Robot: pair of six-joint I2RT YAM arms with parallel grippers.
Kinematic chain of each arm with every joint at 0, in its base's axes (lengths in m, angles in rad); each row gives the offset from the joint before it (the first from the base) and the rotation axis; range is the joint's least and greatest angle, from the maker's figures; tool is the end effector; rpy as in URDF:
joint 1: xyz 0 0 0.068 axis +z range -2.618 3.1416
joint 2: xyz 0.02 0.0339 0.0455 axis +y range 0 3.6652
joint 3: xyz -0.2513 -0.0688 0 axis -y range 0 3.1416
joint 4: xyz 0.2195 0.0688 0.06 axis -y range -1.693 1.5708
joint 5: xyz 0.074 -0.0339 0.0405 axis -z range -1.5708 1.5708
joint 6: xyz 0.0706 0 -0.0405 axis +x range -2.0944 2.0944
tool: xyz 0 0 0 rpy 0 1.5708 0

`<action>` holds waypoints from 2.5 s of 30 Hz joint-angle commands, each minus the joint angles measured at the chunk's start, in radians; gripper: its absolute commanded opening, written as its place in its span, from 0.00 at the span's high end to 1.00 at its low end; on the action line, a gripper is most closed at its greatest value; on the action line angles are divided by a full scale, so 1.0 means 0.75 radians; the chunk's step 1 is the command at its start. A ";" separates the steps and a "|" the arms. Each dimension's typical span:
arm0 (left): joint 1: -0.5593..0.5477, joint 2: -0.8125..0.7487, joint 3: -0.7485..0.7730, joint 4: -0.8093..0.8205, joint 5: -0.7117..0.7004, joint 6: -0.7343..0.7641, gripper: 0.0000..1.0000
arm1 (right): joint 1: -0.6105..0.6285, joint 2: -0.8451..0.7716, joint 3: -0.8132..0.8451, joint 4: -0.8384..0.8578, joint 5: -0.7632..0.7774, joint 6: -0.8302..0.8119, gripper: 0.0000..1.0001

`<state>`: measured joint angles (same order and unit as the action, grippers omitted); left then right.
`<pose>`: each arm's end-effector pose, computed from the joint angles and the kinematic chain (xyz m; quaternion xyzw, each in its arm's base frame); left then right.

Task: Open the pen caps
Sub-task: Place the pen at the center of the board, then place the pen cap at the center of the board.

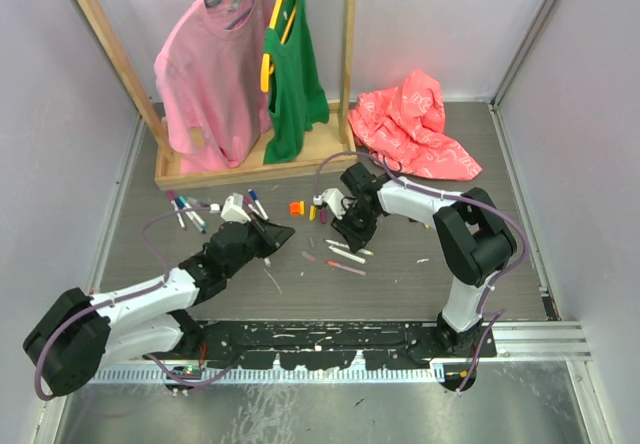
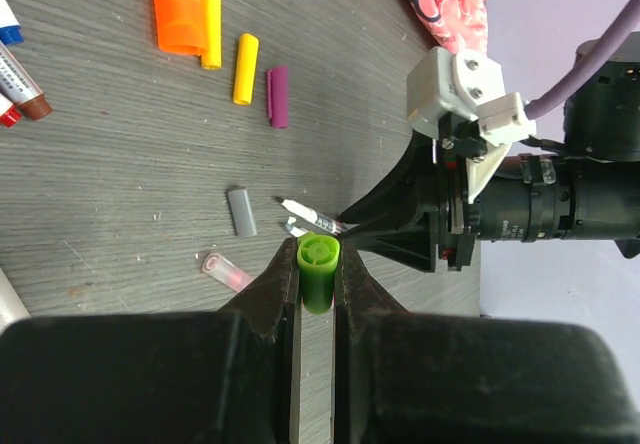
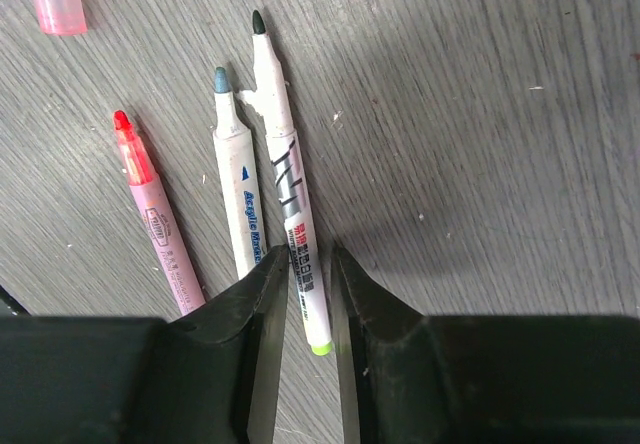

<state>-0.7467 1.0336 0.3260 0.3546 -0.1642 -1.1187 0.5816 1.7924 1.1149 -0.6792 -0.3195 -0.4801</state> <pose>0.1781 -0.1491 0.1827 -0.1973 0.7947 -0.4178 0.3936 0.2500 0.1909 0.1300 -0.5116 0.8379 0.1633 0.0973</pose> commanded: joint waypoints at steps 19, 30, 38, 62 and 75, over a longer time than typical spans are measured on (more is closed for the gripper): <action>-0.036 0.103 0.110 0.019 -0.040 -0.008 1.00 | -0.021 -0.104 0.028 0.010 -0.008 -0.021 0.61; -0.081 0.279 0.227 -0.002 -0.057 -0.006 1.00 | -0.058 -0.182 0.026 0.016 -0.074 -0.021 0.60; -0.139 0.392 0.397 -0.284 -0.240 -0.099 1.00 | -0.118 -0.274 0.028 0.021 -0.143 -0.017 0.60; -0.191 0.880 0.848 -0.722 -0.275 -0.250 1.00 | -0.265 -0.422 0.000 0.085 -0.124 0.026 0.58; -0.192 0.933 0.898 -0.741 -0.265 -0.220 0.99 | -0.268 -0.412 -0.004 0.087 -0.126 0.028 0.57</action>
<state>-0.8837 1.7245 0.9638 -0.1921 -0.3592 -1.2968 0.3828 1.5223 1.1141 -0.6506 -0.4118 -0.4675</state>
